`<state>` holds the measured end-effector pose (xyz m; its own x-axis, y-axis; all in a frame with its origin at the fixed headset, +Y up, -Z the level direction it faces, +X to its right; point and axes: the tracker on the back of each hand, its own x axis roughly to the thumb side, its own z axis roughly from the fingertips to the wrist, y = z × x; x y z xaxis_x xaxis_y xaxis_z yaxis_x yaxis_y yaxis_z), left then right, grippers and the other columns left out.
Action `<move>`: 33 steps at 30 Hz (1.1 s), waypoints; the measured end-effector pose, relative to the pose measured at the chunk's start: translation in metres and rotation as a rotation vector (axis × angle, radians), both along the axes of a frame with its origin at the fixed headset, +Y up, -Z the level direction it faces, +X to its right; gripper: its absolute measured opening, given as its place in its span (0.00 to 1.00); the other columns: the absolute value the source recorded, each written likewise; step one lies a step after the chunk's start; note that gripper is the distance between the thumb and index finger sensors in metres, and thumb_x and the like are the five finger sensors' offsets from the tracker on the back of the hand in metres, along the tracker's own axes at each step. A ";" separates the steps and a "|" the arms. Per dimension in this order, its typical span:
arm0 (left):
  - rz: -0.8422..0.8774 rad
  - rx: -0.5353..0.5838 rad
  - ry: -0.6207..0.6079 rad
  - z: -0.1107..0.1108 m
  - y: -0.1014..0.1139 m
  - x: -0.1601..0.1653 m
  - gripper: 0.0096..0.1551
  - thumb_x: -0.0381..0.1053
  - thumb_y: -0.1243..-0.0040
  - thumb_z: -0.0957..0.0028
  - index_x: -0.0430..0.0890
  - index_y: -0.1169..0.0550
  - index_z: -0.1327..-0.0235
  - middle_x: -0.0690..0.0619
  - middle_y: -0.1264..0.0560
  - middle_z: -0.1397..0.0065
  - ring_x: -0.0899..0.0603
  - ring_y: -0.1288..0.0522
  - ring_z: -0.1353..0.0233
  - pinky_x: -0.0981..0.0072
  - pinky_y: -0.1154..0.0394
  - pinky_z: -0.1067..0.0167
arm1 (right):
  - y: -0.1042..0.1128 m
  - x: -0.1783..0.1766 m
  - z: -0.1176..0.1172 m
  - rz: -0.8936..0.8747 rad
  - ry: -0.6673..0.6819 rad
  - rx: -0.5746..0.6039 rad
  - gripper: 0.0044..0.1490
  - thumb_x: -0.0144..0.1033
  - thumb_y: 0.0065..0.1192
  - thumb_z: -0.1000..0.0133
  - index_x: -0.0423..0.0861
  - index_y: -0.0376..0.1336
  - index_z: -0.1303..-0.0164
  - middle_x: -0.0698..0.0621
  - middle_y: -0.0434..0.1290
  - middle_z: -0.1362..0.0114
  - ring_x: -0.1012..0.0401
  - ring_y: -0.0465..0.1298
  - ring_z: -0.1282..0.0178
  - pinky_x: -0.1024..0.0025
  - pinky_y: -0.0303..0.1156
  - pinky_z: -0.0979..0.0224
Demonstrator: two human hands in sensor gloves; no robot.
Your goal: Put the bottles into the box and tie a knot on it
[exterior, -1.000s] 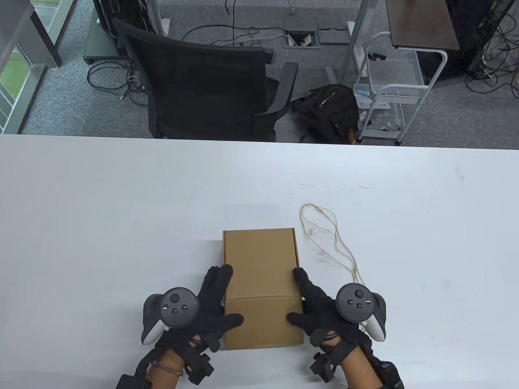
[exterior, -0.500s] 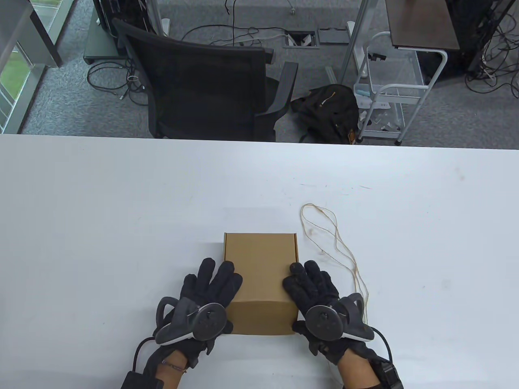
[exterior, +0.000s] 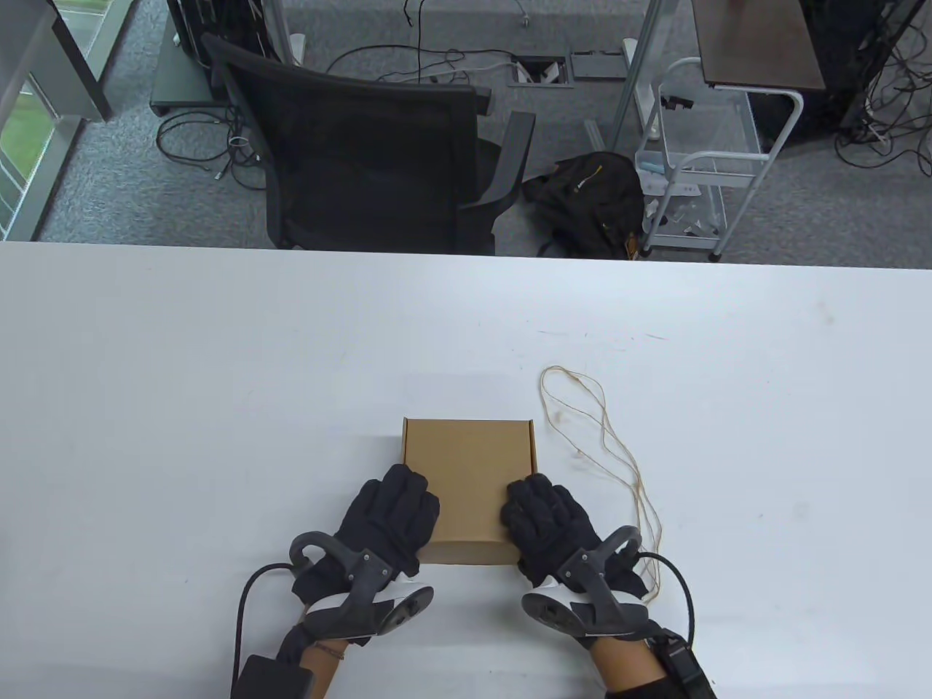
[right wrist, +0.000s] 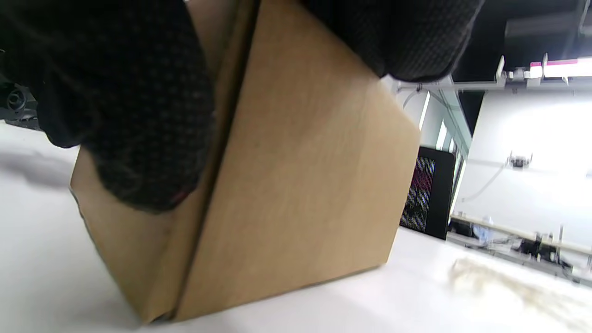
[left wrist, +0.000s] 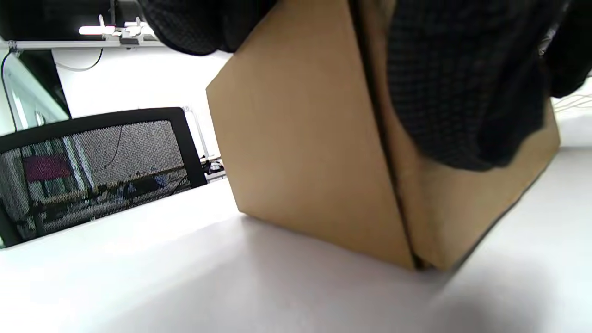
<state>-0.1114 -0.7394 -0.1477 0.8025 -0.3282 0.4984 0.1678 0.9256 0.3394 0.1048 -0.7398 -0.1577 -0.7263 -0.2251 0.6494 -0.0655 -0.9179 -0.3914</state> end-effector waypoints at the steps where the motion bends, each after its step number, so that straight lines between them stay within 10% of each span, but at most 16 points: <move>1: -0.014 0.007 -0.002 0.000 0.000 0.000 0.67 0.66 0.20 0.68 0.45 0.45 0.23 0.43 0.41 0.16 0.31 0.33 0.19 0.43 0.29 0.25 | 0.001 -0.001 0.000 0.019 -0.012 0.014 0.58 0.45 0.89 0.68 0.39 0.56 0.35 0.37 0.61 0.26 0.42 0.65 0.29 0.45 0.69 0.29; 8: 0.038 0.008 -0.006 0.000 0.000 -0.005 0.64 0.66 0.20 0.66 0.47 0.43 0.23 0.44 0.39 0.17 0.32 0.31 0.20 0.46 0.27 0.26 | 0.004 -0.004 0.002 0.028 -0.031 0.011 0.56 0.46 0.88 0.66 0.39 0.57 0.35 0.37 0.62 0.27 0.42 0.67 0.30 0.47 0.70 0.29; 18: 0.244 -0.161 -0.016 -0.010 -0.004 -0.021 0.59 0.66 0.29 0.55 0.53 0.45 0.14 0.43 0.48 0.10 0.32 0.41 0.14 0.40 0.32 0.25 | 0.029 0.033 -0.013 -0.351 0.048 -0.326 0.44 0.40 0.83 0.59 0.42 0.67 0.32 0.38 0.67 0.25 0.41 0.67 0.27 0.37 0.64 0.28; 25: 0.286 -0.206 -0.018 -0.011 -0.005 -0.022 0.58 0.64 0.29 0.54 0.53 0.46 0.14 0.45 0.48 0.08 0.32 0.44 0.13 0.36 0.33 0.26 | 0.037 0.088 -0.022 -0.379 -0.226 -0.310 0.36 0.28 0.82 0.57 0.42 0.71 0.36 0.39 0.73 0.30 0.42 0.74 0.34 0.41 0.70 0.32; 33: 0.310 -0.252 -0.003 -0.009 -0.008 -0.022 0.58 0.63 0.31 0.52 0.53 0.49 0.13 0.45 0.51 0.08 0.32 0.49 0.12 0.32 0.35 0.26 | -0.002 0.114 -0.036 -0.048 -0.500 -0.861 0.36 0.17 0.76 0.55 0.47 0.70 0.34 0.39 0.59 0.18 0.39 0.56 0.21 0.38 0.53 0.23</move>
<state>-0.1338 -0.7478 -0.1563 0.8427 0.0624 0.5348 -0.1335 0.9865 0.0952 0.2193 -0.7416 -0.1935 -0.9569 0.2156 0.1944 -0.1192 -0.9024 0.4142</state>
